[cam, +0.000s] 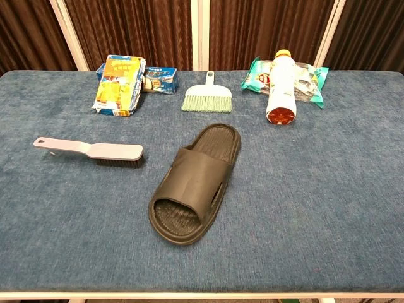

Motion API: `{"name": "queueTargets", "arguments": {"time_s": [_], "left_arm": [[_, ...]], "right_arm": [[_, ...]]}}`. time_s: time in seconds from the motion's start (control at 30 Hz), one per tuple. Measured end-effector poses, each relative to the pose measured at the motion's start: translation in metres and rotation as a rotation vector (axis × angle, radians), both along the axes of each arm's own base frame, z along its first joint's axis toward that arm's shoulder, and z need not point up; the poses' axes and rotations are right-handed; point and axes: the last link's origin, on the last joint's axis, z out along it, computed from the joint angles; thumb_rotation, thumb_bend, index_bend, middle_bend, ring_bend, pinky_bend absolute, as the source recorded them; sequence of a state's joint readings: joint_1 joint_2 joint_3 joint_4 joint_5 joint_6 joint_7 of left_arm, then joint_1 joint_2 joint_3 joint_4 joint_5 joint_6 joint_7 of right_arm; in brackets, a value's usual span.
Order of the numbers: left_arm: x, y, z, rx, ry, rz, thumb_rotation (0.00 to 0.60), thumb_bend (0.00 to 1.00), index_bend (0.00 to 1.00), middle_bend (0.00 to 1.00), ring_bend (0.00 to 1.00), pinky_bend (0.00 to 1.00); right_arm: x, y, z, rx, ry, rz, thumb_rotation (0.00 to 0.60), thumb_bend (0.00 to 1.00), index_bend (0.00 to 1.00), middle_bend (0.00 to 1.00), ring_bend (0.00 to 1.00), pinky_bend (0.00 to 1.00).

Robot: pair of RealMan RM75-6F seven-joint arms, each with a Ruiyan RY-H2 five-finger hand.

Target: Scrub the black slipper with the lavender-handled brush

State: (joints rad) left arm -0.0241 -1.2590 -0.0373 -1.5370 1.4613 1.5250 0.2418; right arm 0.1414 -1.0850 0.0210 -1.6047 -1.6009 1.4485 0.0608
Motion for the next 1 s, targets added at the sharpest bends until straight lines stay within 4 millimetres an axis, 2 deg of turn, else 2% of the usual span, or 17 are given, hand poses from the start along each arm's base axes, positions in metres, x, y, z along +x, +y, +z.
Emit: {"name": "queueTargets", "arguments": {"time_s": [0.17, 0.3, 0.5, 0.6, 0.73, 1.0], "left_arm": [[0.002, 0.005, 0.0, -0.002, 0.001, -0.006, 0.6, 0.11, 0.25, 0.21, 0.1, 0.13], [0.009, 0.017, 0.002, 0.005, -0.008, -0.049, 0.6, 0.11, 0.25, 0.21, 0.1, 0.13], [0.026, 0.051, 0.0, -0.035, -0.077, -0.129, 0.6, 0.11, 0.25, 0.21, 0.1, 0.13], [0.034, 0.072, -0.008, -0.107, -0.119, -0.151, 0.6, 0.11, 0.25, 0.22, 0.12, 0.14], [0.046, 0.104, -0.027, -0.255, -0.151, -0.152, 0.6, 0.11, 0.27, 0.28, 0.17, 0.21], [0.068, 0.159, -0.069, -0.533, -0.122, -0.082, 0.6, 0.11, 0.29, 0.33, 0.21, 0.27]], "right_arm": [[0.0, 0.0, 0.001, -0.003, 0.0, 0.003, 0.6, 0.15, 0.0, 0.0, 0.0, 0.0], [0.0, -0.001, 0.003, -0.015, 0.0, 0.01, 0.6, 0.15, 0.0, 0.0, 0.0, 0.0], [0.002, -0.004, 0.014, -0.05, 0.021, 0.033, 0.6, 0.15, 0.0, 0.0, 0.0, 0.0], [0.003, -0.006, 0.021, -0.064, 0.039, 0.042, 0.6, 0.15, 0.0, 0.0, 0.0, 0.0], [0.006, -0.008, 0.028, -0.08, 0.052, 0.051, 0.6, 0.15, 0.0, 0.0, 0.0, 0.0], [0.004, -0.01, 0.029, -0.079, 0.049, 0.034, 0.6, 0.15, 0.0, 0.0, 0.0, 0.0]]}}
